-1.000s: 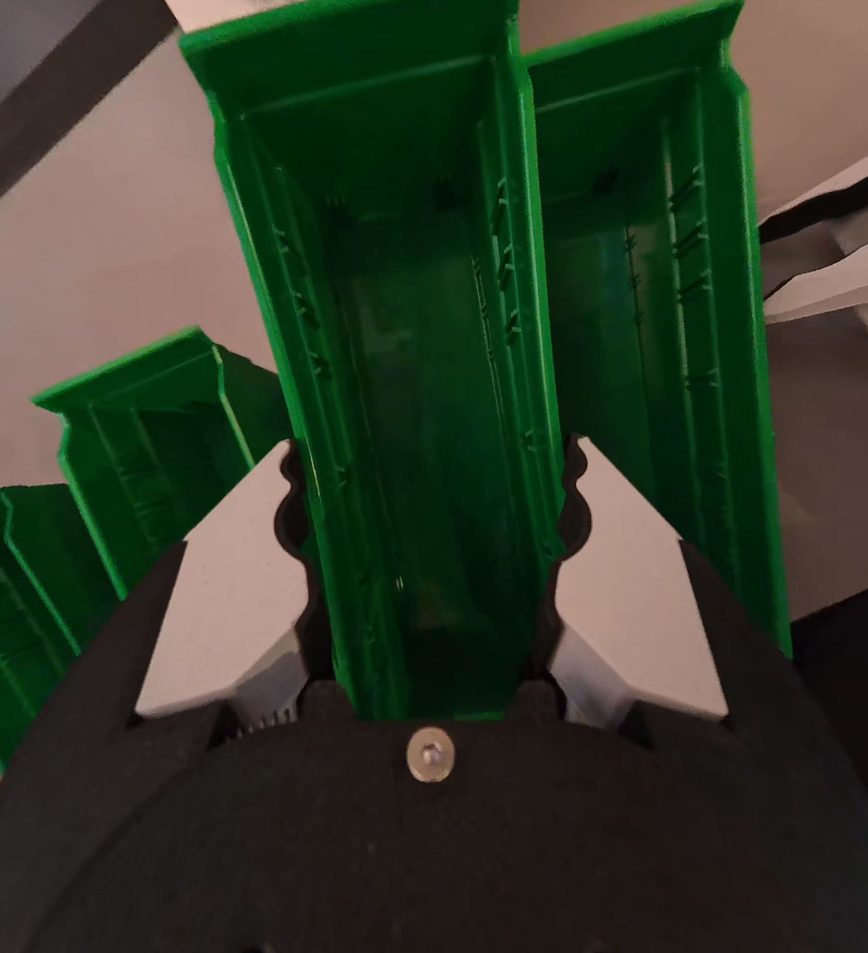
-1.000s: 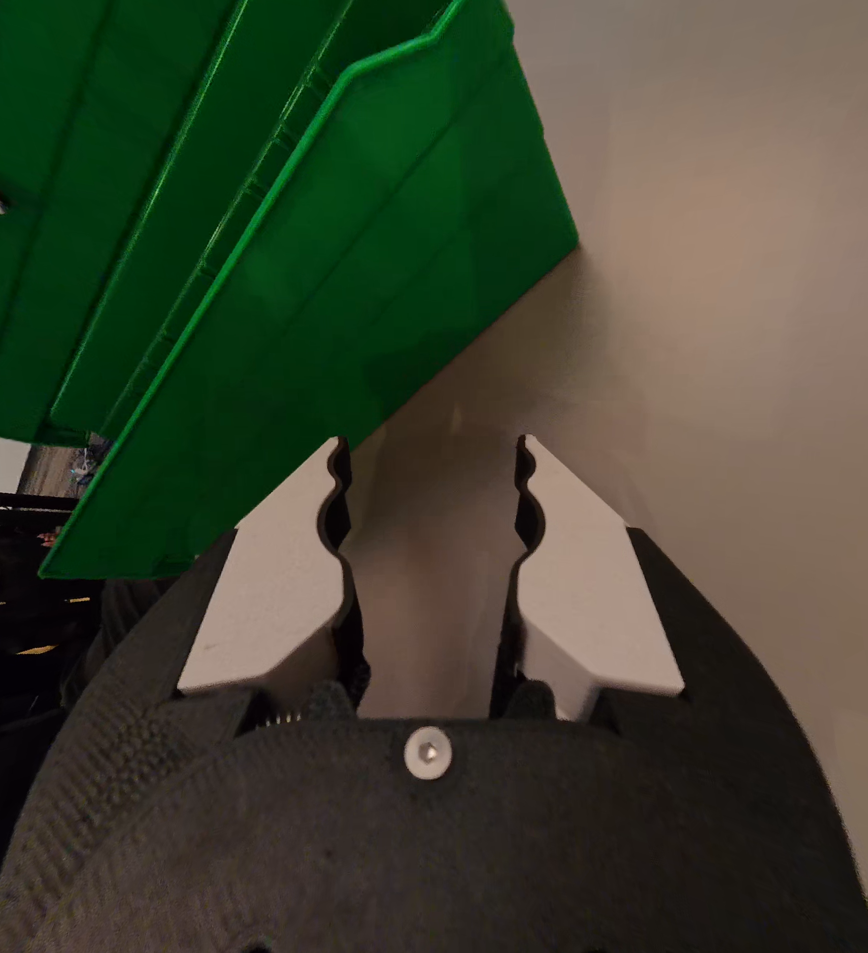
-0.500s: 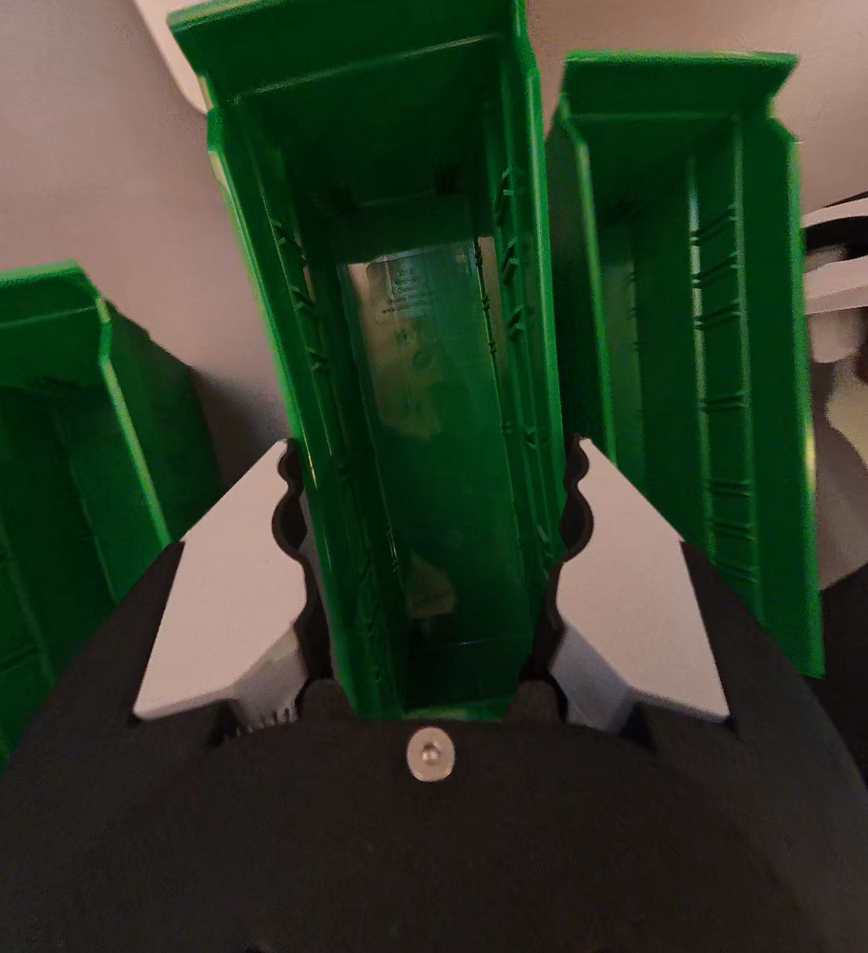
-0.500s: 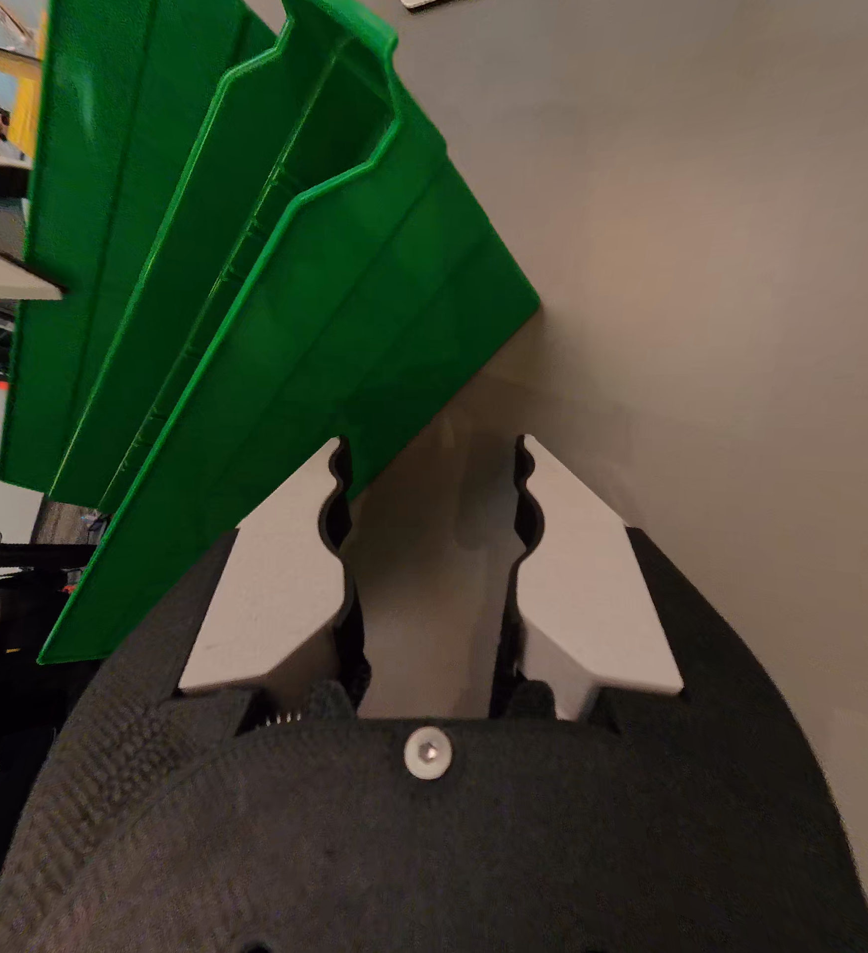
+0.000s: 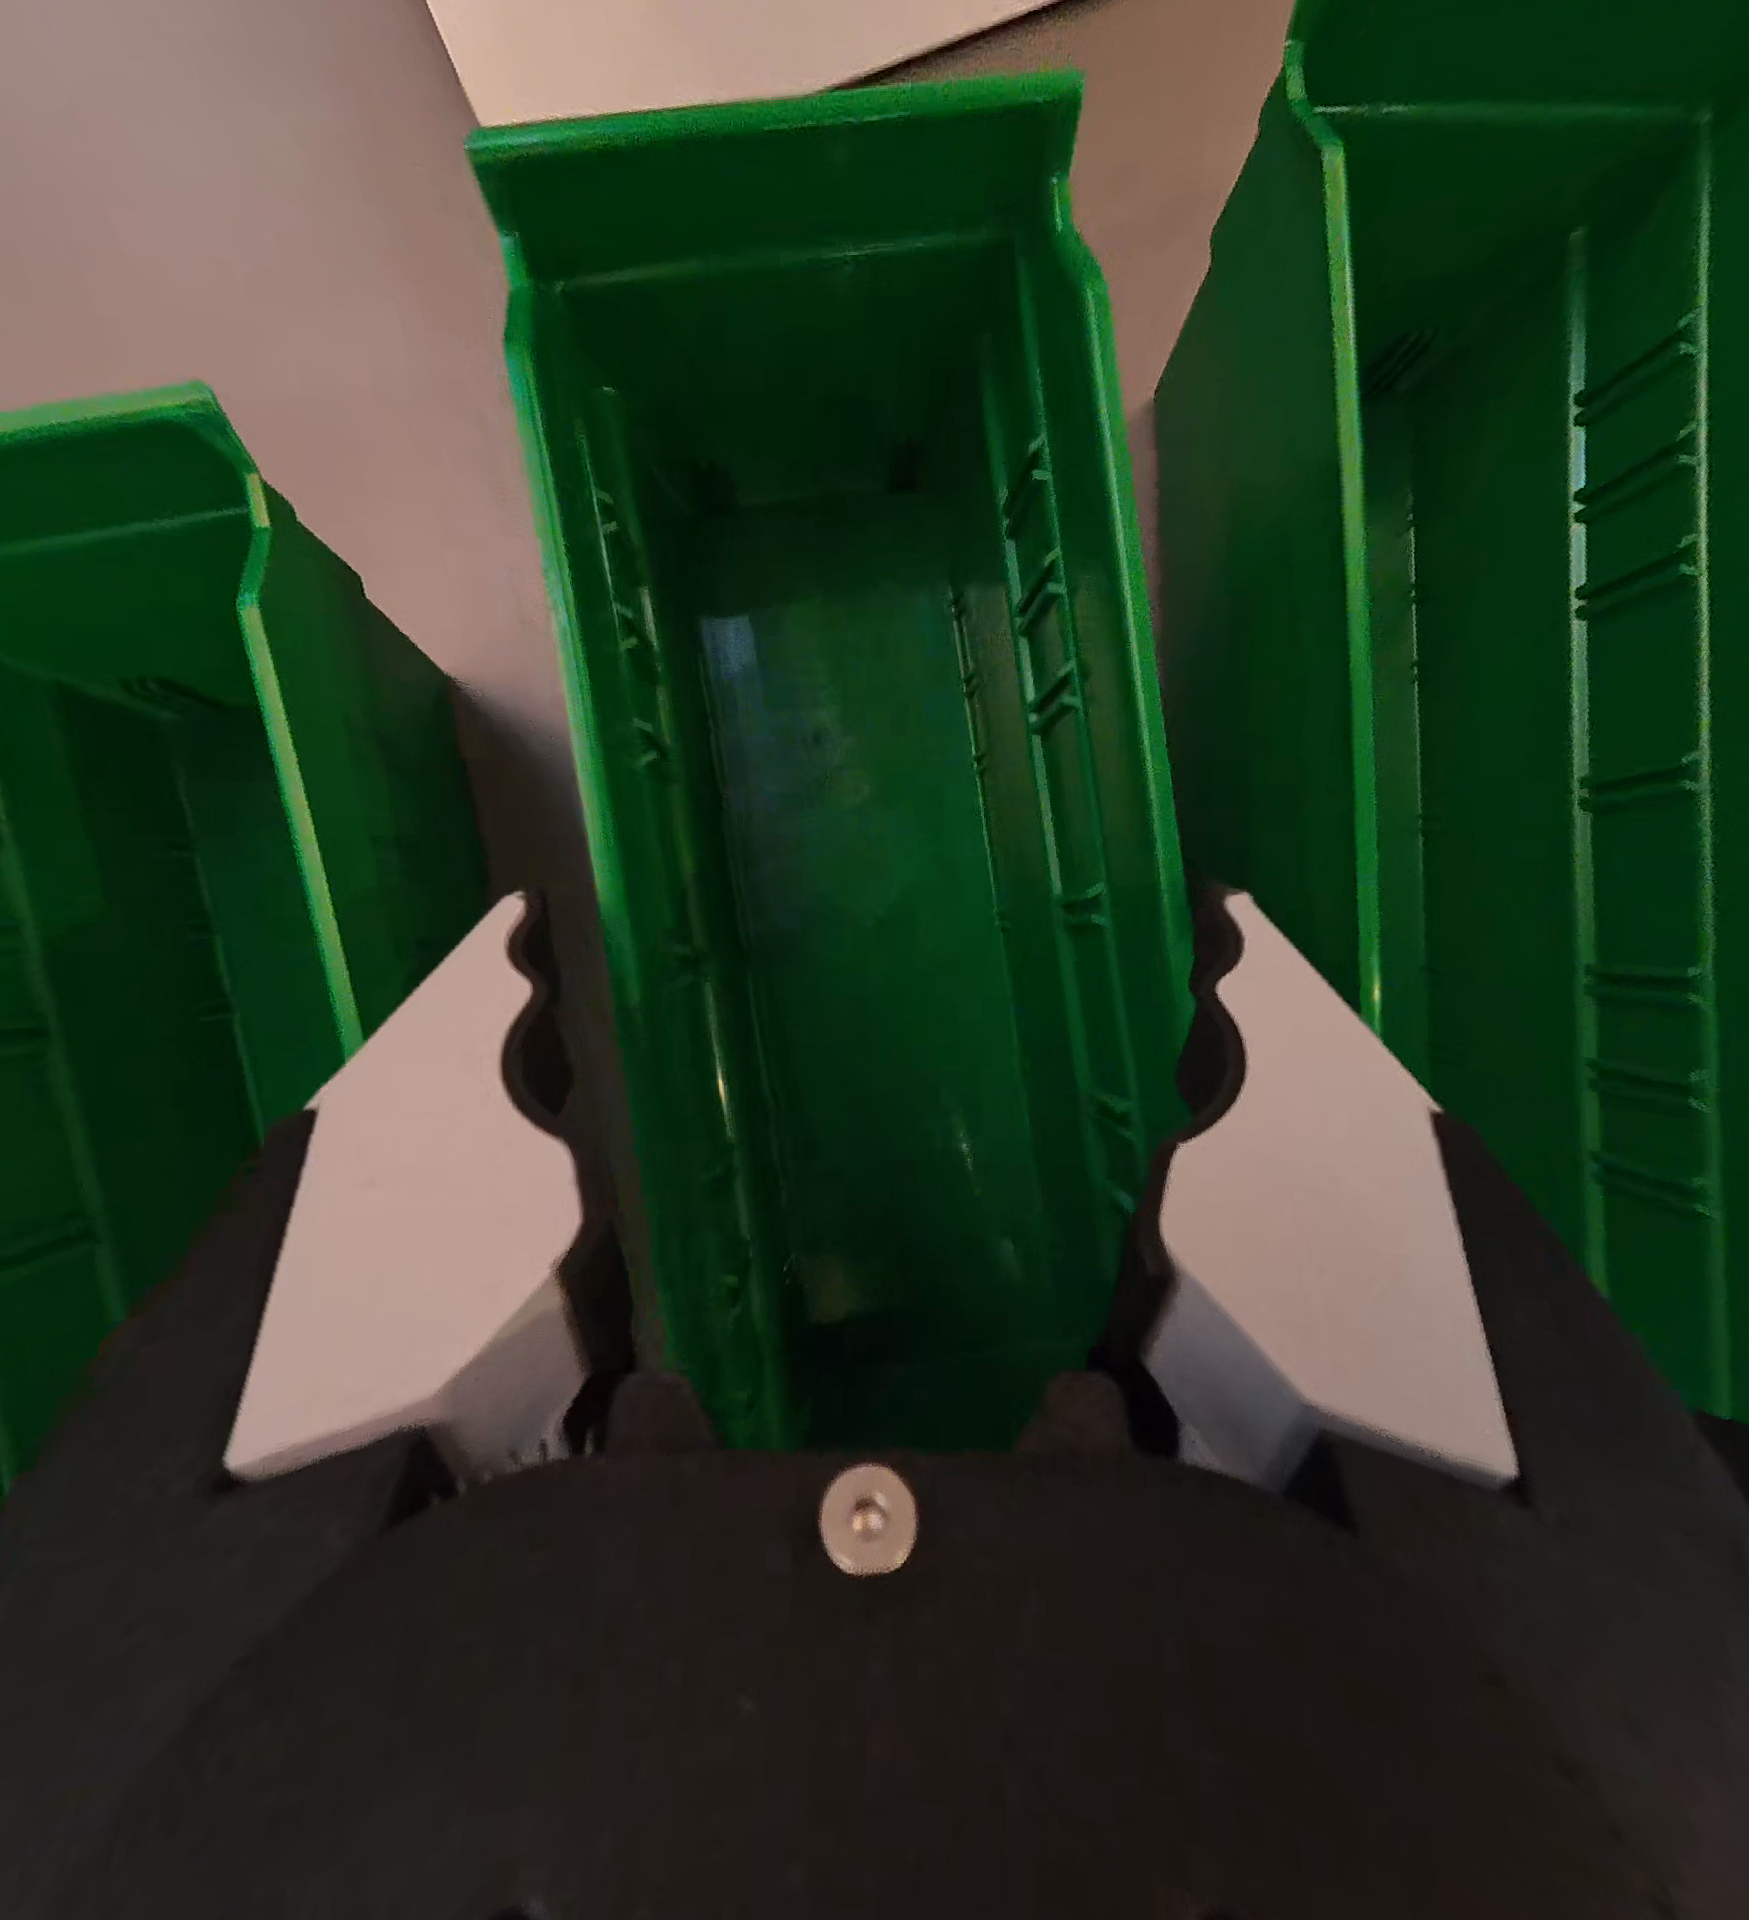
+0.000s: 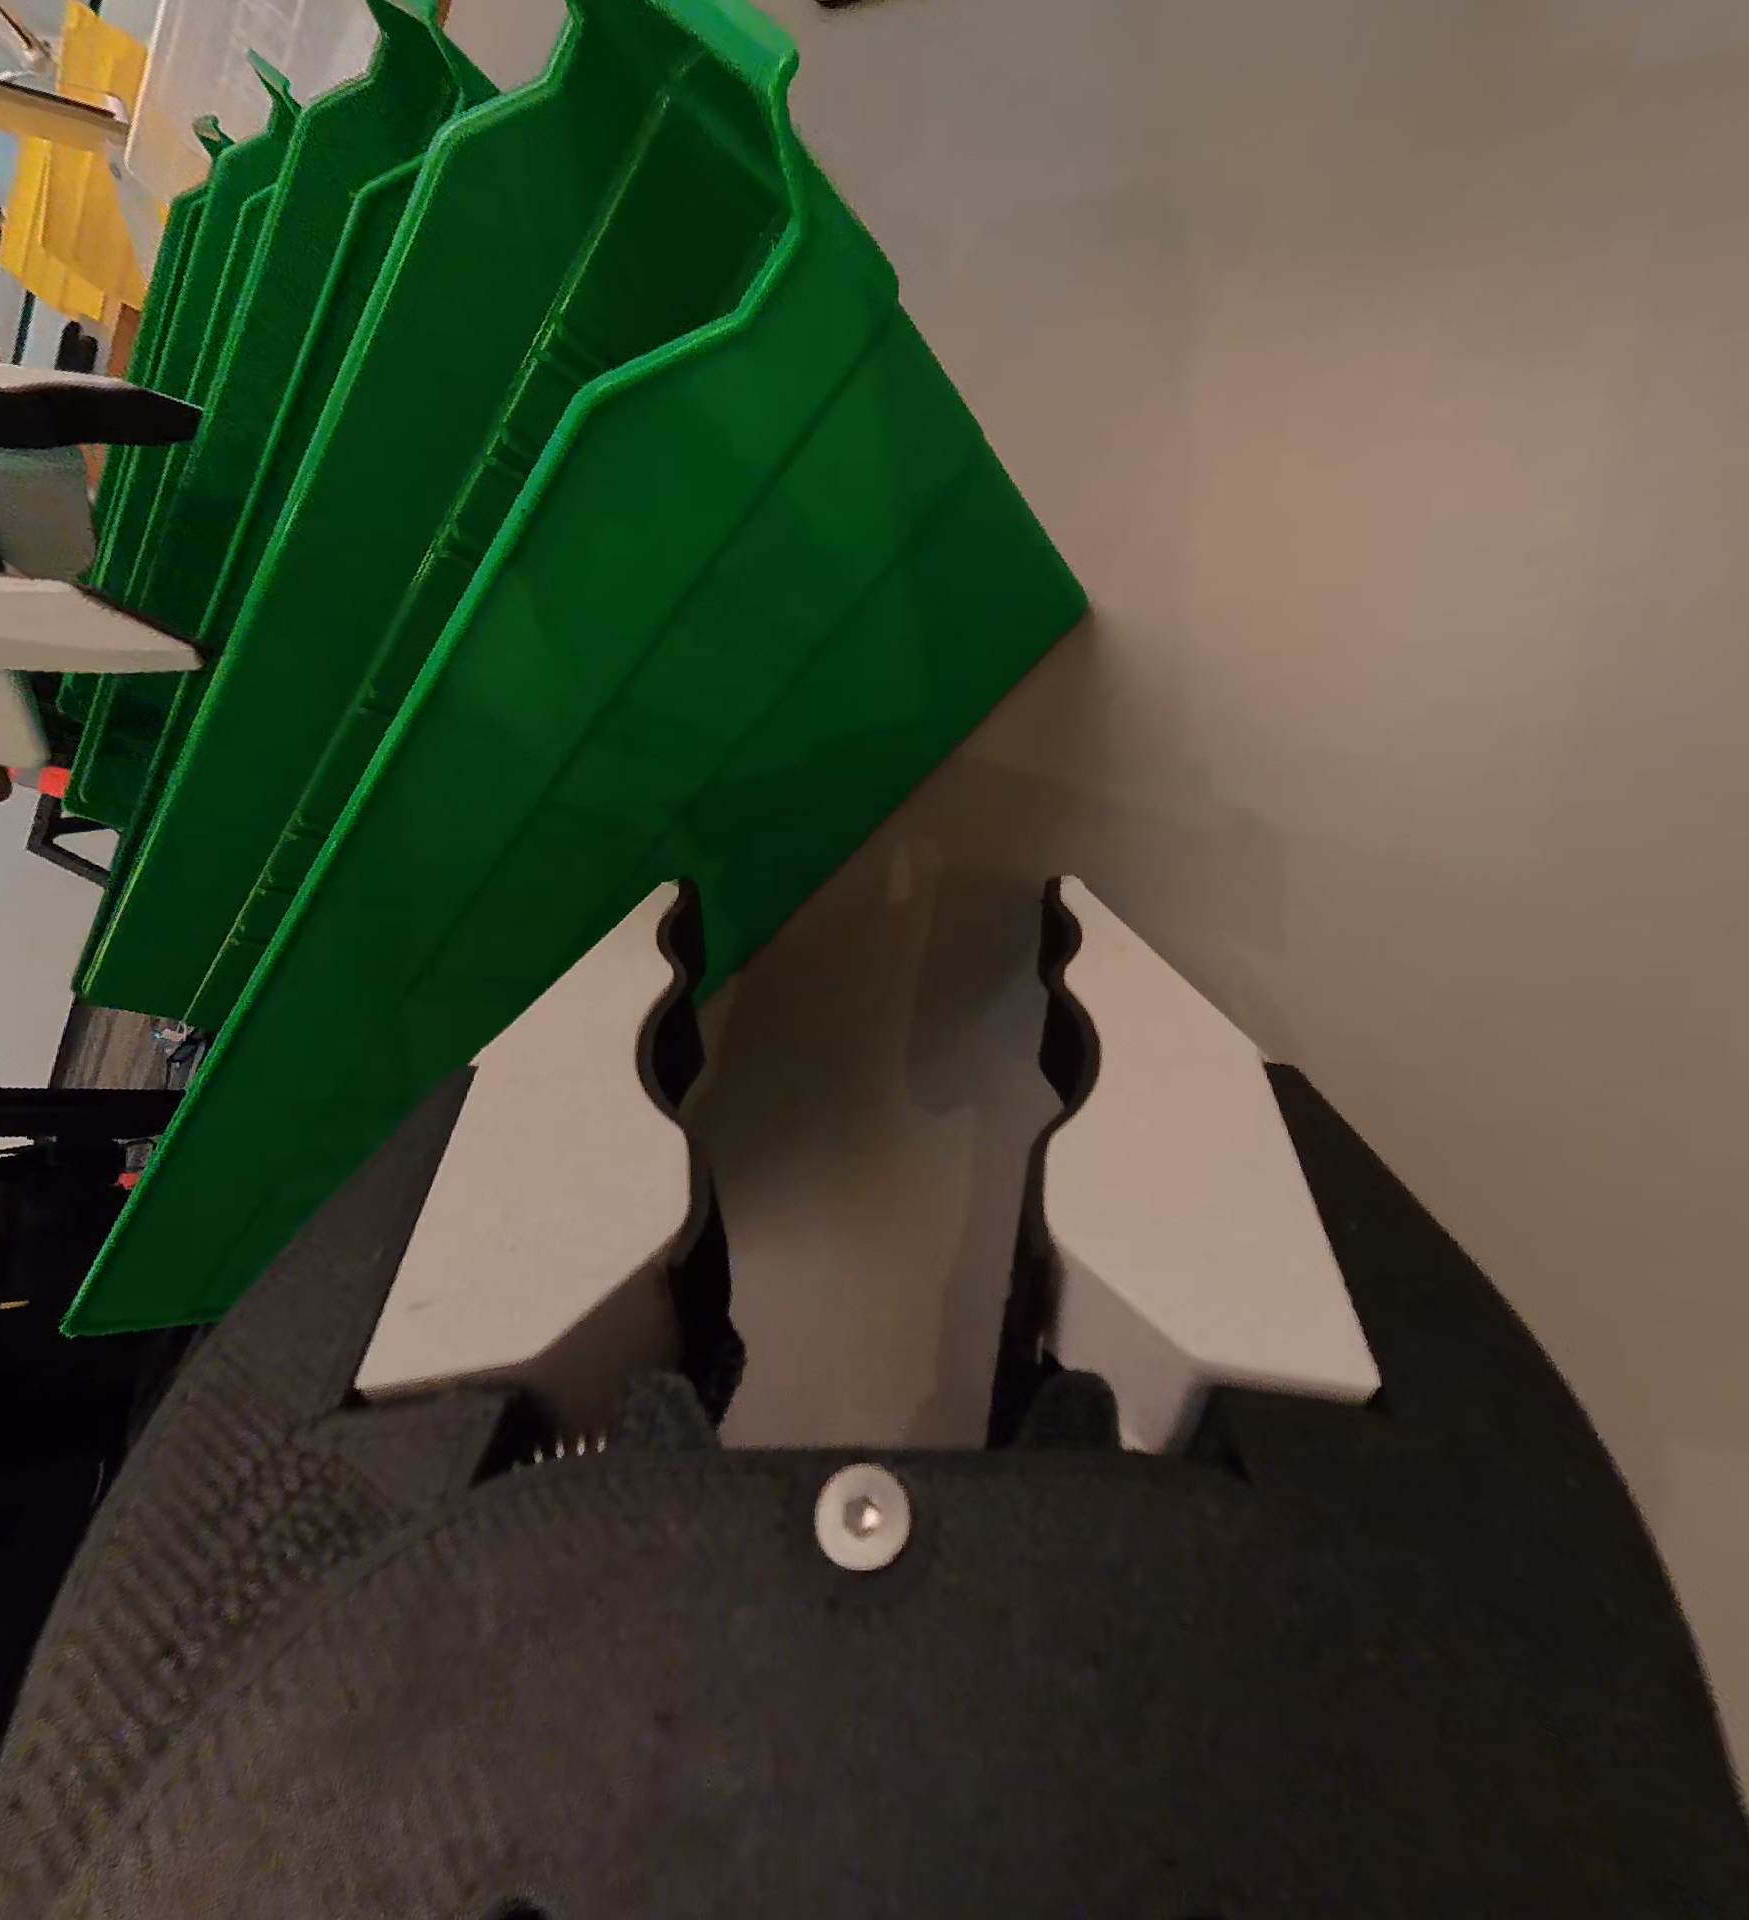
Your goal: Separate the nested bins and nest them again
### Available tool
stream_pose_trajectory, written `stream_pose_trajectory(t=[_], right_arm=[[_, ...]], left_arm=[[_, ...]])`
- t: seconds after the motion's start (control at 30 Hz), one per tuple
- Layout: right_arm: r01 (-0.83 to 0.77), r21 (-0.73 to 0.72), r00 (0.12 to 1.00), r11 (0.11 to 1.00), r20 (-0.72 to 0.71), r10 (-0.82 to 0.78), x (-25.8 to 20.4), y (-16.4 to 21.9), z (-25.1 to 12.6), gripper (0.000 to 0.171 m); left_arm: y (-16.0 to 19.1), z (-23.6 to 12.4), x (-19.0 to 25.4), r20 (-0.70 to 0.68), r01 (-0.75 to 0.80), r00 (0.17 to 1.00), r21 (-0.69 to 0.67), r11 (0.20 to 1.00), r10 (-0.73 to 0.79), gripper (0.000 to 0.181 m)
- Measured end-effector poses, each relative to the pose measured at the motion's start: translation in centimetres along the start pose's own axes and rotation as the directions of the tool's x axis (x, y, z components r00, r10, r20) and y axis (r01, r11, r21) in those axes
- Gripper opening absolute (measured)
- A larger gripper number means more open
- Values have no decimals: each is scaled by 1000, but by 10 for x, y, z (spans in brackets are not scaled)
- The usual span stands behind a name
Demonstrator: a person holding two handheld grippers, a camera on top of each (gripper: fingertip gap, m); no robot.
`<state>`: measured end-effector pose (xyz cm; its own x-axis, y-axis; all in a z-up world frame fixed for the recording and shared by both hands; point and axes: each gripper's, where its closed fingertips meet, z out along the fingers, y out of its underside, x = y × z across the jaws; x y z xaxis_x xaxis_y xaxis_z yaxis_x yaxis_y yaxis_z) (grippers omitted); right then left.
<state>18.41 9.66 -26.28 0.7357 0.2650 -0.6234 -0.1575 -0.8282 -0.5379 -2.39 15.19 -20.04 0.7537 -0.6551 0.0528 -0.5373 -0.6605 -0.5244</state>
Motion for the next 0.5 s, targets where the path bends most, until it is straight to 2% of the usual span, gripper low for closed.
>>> stream_pose_trajectory(t=[0.23, 0.37, 0.5], right_arm=[[5, 12, 1000, 1000, 3, -5, -2, -3, -3, 65], [11, 17, 1000, 1000, 6, -11, -4, -5, -5, 65], [16, 21, 1000, 1000, 9, -16, -5, -7, -7, 66]], left_arm=[[-9, -31, 16, 15, -136, 991, 88, 987, 135, 120], [0, -48, 56, -87, -270, 956, 104, 957, 279, 109], [20, -51, 98, -149, -407, 897, 93, 909, 417, 110]])
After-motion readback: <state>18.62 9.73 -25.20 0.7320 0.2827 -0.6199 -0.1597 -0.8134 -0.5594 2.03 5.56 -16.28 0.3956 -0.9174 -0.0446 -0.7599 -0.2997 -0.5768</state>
